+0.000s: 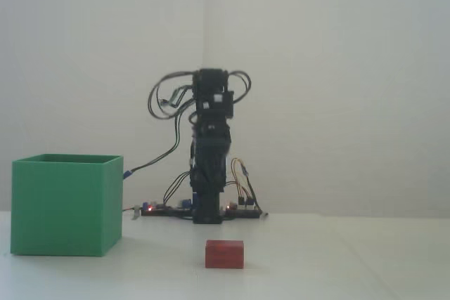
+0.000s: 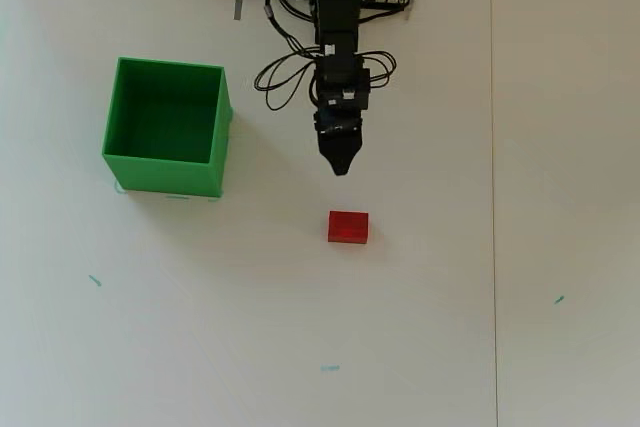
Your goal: Grasp a red block and put it in the green bin.
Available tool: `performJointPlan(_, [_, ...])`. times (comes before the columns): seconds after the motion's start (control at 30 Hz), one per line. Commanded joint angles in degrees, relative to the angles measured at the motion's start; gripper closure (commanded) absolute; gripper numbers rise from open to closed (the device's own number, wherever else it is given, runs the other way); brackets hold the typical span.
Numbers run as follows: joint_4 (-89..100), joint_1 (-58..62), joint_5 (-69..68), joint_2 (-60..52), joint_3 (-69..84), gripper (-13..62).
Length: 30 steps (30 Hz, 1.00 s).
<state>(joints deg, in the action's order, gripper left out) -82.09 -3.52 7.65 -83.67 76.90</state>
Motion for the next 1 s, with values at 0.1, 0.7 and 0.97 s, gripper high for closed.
performJointPlan(0.1, [-5.0,2.8,0.2,4.8,-7.2,14.9])
performJointPlan(0.7, [-11.9,2.7,1.5,24.3,-36.7,13.8])
performJointPlan(0.97, [-15.7,-3.0,-5.7,30.0,-38.8,13.8])
